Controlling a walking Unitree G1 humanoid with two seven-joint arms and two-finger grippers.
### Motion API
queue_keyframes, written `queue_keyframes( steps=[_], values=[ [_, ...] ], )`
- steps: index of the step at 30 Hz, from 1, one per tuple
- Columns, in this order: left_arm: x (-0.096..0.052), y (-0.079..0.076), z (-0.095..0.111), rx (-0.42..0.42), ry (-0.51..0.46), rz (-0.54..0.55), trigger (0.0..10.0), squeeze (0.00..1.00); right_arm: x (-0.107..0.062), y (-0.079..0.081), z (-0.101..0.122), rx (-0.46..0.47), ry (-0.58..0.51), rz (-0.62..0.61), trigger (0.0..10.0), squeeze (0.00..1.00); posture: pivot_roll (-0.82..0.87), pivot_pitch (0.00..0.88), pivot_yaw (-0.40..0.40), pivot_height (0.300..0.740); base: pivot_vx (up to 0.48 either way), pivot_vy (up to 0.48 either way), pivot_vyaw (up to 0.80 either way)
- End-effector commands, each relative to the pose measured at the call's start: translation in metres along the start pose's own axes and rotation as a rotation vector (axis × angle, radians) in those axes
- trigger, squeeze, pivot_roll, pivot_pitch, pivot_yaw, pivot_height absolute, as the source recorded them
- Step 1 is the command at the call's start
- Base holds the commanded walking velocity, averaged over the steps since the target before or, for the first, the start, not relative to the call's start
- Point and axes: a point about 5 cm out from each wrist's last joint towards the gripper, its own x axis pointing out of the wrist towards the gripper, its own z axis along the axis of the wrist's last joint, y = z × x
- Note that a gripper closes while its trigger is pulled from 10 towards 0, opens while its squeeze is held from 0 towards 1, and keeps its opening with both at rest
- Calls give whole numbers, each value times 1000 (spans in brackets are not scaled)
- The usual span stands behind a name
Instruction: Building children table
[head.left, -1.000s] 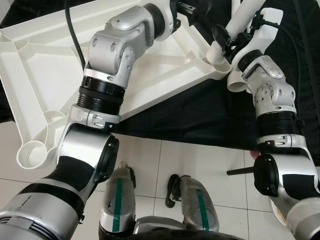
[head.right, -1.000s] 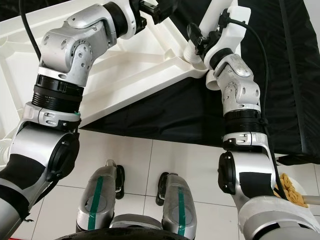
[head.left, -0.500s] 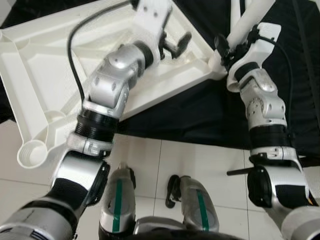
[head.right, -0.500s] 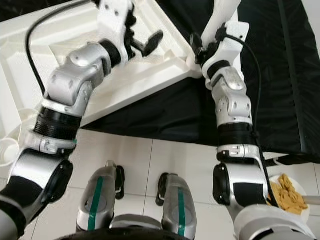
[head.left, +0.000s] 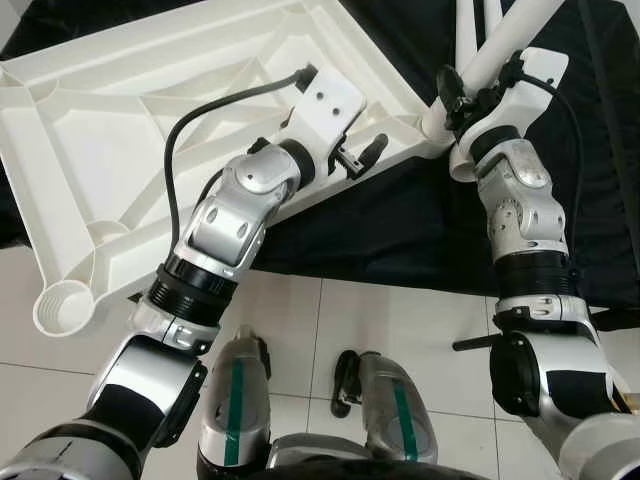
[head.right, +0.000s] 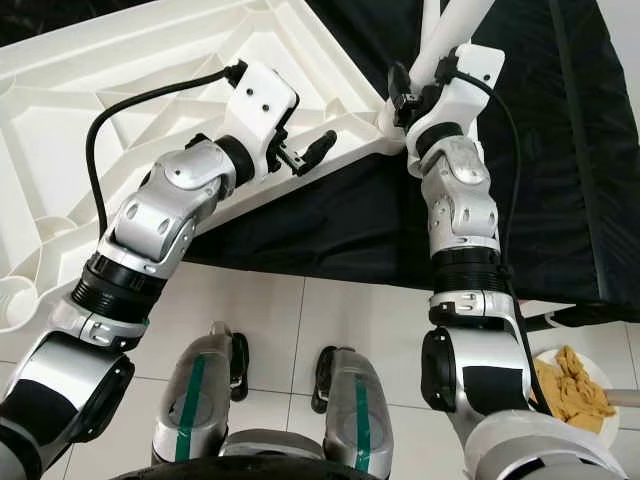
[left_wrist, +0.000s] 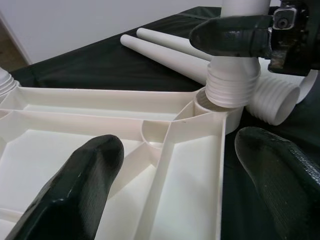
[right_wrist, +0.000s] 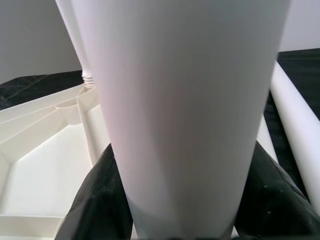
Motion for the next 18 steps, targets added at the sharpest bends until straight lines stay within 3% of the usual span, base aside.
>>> queue_keyframes(
  steps=[1,8,18],
  values=[
    [-1,-10,-4,6,16,-95,10000,0,3,-2,5,6,-29,-9,10000,0,87,62,-55,740,0,0,0],
    [-2,-13,-3,9,17,-74,10000,0,4,0,-3,-34,-16,-9,10000,0,92,74,-58,740,0,0,0],
    [-4,-13,3,-16,4,-32,10000,0,10,7,-13,-1,1,8,10000,0,105,82,-66,740,0,0,0]
  ],
)
